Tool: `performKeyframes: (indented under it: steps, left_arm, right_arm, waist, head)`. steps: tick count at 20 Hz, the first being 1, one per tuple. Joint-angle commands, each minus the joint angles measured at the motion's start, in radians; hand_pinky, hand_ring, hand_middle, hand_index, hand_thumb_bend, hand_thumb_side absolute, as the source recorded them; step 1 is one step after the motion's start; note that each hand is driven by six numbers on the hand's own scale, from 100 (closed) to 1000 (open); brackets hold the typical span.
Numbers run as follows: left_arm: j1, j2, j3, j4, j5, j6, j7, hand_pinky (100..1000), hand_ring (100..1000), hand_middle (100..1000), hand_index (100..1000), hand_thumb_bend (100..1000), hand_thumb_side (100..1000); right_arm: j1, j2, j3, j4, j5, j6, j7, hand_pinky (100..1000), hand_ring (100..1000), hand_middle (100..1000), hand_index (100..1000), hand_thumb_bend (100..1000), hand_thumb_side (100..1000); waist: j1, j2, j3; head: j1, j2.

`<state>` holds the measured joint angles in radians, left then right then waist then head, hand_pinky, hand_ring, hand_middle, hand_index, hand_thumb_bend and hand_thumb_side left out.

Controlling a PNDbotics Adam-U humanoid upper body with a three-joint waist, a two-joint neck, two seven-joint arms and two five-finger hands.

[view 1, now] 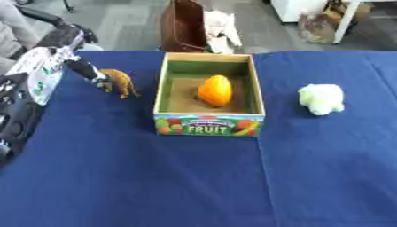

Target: Pick up objects on the table and place them in the box.

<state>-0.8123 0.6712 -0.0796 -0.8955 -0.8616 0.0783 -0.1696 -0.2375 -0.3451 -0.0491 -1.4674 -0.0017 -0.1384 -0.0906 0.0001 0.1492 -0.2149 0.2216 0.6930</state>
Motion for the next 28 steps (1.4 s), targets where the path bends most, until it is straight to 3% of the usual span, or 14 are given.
performKeyframes:
  steps: [1, 9, 15, 21, 23, 26, 28]
  left_arm:
    - [-0.029, 0.006, 0.007, 0.03, -0.013, -0.025, 0.011, 742, 717, 715, 790, 836, 253]
    - [-0.033, -0.022, 0.003, 0.066, -0.037, -0.044, 0.034, 732, 707, 710, 786, 844, 261]
    - [-0.033, -0.033, 0.007, 0.075, -0.062, -0.011, 0.108, 706, 678, 677, 769, 747, 262]
    - [-0.03, -0.035, 0.004, 0.085, -0.071, 0.016, 0.131, 587, 475, 473, 634, 548, 261]
    - [-0.027, -0.034, 0.006, 0.084, -0.072, 0.028, 0.131, 515, 338, 319, 502, 463, 244]
    - [-0.023, -0.031, 0.008, 0.069, -0.064, 0.046, 0.133, 463, 222, 182, 393, 440, 243]
    - [-0.021, -0.025, 0.01, 0.047, -0.051, 0.057, 0.129, 454, 202, 160, 375, 436, 245]
  right_arm:
    - [-0.012, -0.026, -0.007, -0.009, 0.002, -0.004, 0.0, 551, 712, 635, 722, 100, 100]
    - [-0.019, -0.025, -0.006, -0.01, 0.002, -0.005, 0.002, 551, 713, 635, 722, 100, 100]
    - [-0.028, -0.025, -0.003, -0.01, 0.003, -0.007, 0.005, 551, 713, 636, 723, 100, 100]
    - [-0.033, -0.024, -0.003, -0.009, 0.003, -0.008, 0.006, 552, 713, 636, 723, 100, 100]
    - [-0.034, -0.023, -0.003, -0.008, 0.003, -0.008, 0.007, 552, 713, 636, 723, 100, 100]
    - [-0.034, -0.023, -0.003, -0.008, 0.003, -0.009, 0.008, 552, 713, 636, 723, 100, 100]
    - [-0.033, -0.023, -0.003, -0.007, 0.003, -0.009, 0.008, 552, 713, 636, 723, 100, 100]
  waist:
    - [-0.002, -0.01, -0.002]
    - [-0.004, 0.007, -0.014]
    - [-0.005, 0.025, -0.027]
    - [-0.008, 0.033, -0.032]
    - [-0.008, 0.032, -0.031]
    - [-0.009, 0.03, -0.029]
    - [-0.01, 0.026, -0.028]
  head:
    - [0.001, -0.01]
    - [0.003, -0.018]
    - [0.005, -0.028]
    - [0.004, -0.029]
    - [0.005, -0.029]
    - [0.004, -0.029]
    - [0.004, -0.027]
